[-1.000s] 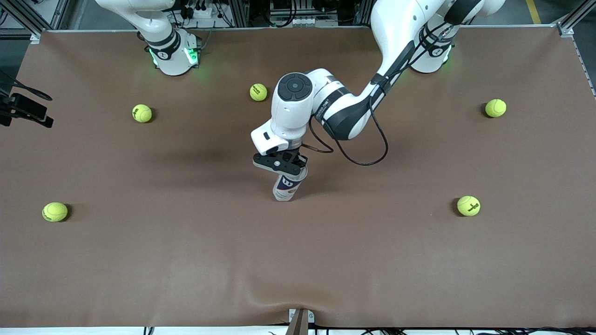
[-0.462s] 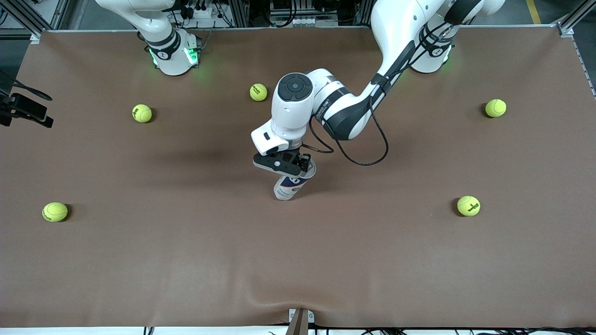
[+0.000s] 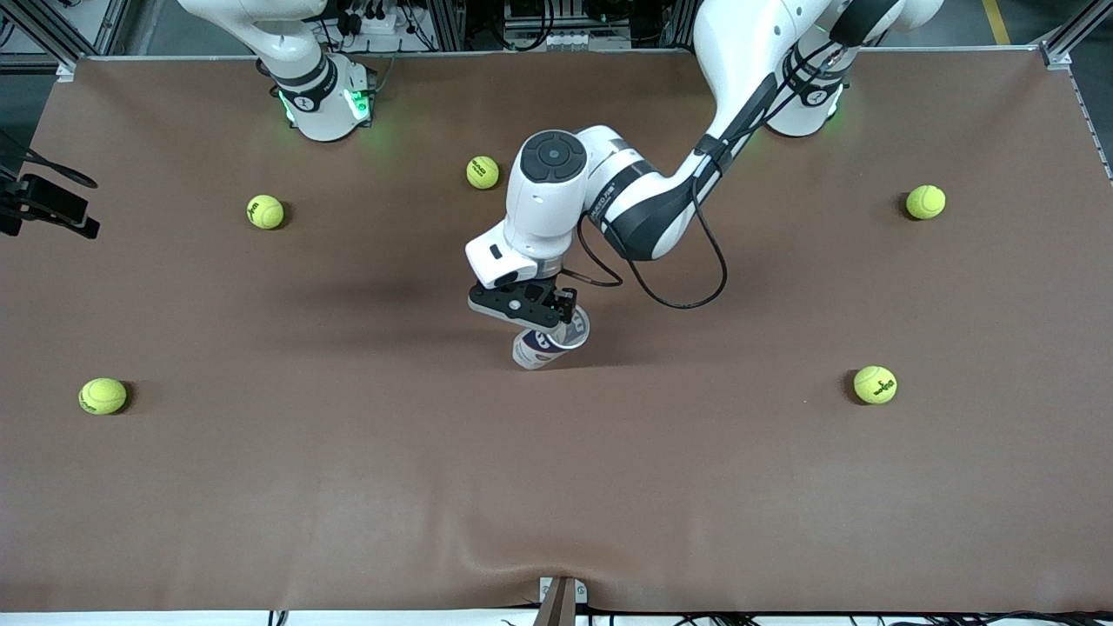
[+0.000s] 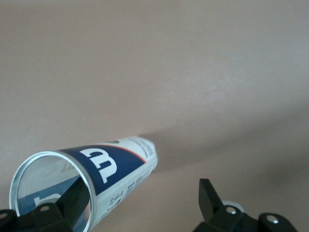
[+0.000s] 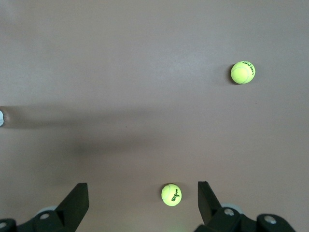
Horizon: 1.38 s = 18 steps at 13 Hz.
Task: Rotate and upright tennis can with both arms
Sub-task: 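Lower the upright can onto the table and open the left gripper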
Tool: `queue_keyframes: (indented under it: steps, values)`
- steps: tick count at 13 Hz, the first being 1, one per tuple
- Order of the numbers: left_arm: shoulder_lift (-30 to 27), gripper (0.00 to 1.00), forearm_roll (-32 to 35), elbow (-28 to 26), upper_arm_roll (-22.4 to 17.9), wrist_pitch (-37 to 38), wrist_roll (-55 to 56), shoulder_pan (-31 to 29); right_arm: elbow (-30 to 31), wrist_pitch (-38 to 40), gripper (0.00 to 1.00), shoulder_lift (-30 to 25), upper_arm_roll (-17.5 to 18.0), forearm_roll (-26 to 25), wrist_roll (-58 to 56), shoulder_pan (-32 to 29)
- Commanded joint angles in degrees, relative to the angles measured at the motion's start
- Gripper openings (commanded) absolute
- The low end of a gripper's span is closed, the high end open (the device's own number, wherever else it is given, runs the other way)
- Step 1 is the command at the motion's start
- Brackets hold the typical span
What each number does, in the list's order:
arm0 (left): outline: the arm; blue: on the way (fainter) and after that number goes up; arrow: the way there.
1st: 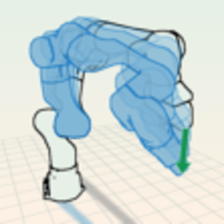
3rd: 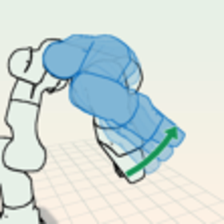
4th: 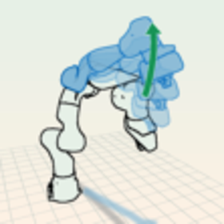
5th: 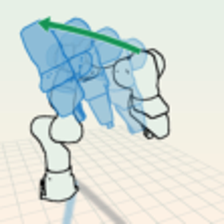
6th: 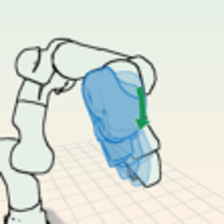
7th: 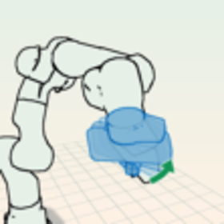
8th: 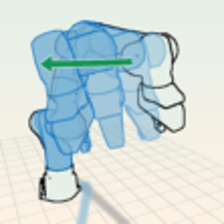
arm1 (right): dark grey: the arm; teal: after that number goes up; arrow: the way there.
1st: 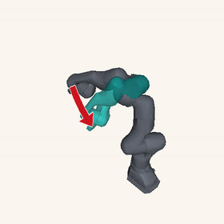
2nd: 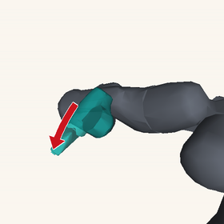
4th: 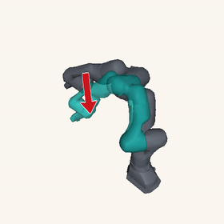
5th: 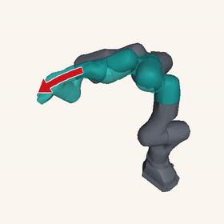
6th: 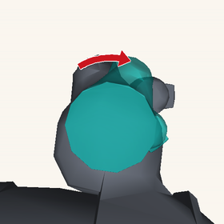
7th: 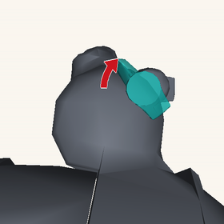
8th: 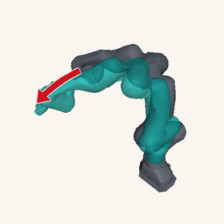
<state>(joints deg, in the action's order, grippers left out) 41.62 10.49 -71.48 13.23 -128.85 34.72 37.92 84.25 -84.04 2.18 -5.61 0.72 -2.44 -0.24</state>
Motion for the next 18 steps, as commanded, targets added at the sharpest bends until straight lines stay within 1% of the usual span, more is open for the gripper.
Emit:
queue_keyframes:
  steps: [1,3,8,11,18]
  values:
    - [0.47,1.0,0.94,0.55,-0.31,-4.12,0.17,0.4,-0.93,0.98,1.0,-0.16,0.07,-0.9,1.3,0.33]
    - [0.83,1.0,0.94,0.55,-0.31,-6.41,0.88,0.4,-0.93,0.98,1.0,-0.16,0.07,-0.9,1.3,0.33]
    - [0.83,1.0,0.94,0.47,-0.4,-6.51,3.16,1.36,-0.93,0.98,1.0,-0.16,0.07,-0.9,1.3,0.42]
    - [1.71,1.0,0.94,0.38,-0.4,-6.51,3.34,1.8,-0.84,0.98,1.0,-0.07,0.07,-0.9,1.3,0.42]
    - [1.8,1.0,0.94,0.47,-0.4,-7.12,4.13,2.68,-0.93,0.98,1.0,-0.07,0.16,-0.9,1.3,0.42]
